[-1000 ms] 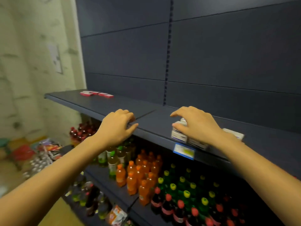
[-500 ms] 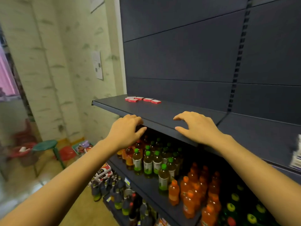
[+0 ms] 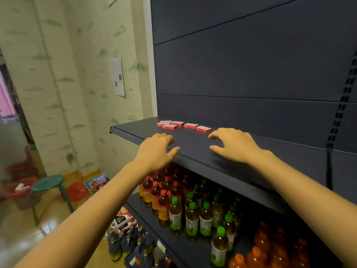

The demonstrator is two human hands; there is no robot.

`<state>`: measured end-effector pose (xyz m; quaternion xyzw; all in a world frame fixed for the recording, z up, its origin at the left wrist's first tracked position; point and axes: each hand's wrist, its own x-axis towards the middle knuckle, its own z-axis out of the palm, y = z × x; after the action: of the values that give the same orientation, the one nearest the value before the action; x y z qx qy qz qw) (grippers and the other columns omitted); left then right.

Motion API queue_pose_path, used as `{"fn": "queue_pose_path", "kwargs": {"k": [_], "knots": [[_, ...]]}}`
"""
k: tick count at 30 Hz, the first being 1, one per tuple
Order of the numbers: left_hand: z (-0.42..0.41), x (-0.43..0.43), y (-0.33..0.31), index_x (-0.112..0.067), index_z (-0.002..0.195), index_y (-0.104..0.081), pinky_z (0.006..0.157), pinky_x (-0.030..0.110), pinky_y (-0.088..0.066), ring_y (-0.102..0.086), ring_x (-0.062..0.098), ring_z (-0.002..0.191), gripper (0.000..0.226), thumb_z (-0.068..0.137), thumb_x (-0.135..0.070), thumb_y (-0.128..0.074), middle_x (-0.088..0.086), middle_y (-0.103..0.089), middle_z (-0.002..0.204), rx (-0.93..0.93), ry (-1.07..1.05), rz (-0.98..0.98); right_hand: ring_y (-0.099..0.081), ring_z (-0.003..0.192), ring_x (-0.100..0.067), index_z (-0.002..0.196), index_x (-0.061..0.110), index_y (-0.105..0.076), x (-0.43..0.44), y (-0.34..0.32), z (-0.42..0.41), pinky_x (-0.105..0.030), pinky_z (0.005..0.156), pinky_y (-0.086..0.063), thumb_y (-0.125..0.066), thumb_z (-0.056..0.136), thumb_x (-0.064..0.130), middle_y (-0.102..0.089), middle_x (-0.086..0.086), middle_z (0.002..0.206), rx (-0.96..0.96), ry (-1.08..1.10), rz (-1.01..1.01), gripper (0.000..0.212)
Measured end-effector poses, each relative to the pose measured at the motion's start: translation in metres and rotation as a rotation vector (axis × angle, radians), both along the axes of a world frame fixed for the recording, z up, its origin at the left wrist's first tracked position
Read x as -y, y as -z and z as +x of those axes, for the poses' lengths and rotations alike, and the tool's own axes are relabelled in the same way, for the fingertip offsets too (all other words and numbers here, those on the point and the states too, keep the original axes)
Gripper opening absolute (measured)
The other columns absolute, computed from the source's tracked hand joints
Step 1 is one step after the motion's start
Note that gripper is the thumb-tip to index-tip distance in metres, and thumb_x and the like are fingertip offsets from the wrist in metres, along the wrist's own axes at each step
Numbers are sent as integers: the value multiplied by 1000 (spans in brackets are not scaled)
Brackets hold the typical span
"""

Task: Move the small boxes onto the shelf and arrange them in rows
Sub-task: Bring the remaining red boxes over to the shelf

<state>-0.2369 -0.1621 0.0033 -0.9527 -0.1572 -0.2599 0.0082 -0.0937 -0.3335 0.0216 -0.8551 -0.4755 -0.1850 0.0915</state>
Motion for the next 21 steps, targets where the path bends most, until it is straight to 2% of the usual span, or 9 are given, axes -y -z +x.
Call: {"fn": "queue_pose_path", "kwargs": {"k": [4,12,21], "knots": [[45,-44,-6,-16,118,-54,93,37,-44,-51,21,115,39,92,-43,-43,3,-58,124,-46,19,15,-51,120,-20,130,27,-48,-41,-7,43,-38,87,-44,-48,92,38,-52,5,133,16,70,-52,39],[120,-115,-4,-15,118,-55,94,39,-47,-54,21,111,39,92,-43,-45,4,-59,122,-83,91,-5,-53,115,-19,128,26,-50,-108,-4,113,-33,79,-44,-50,91,41,-54,5,130,8,166,-75,39],[200,-181,0,-14,117,-55,91,37,-45,-51,24,113,38,91,-41,-47,6,-59,122,-119,236,21,-53,112,-23,128,18,-47,-170,18,171,-36,81,-45,-49,88,51,-52,-2,128,-54,353,-180,51]]}}
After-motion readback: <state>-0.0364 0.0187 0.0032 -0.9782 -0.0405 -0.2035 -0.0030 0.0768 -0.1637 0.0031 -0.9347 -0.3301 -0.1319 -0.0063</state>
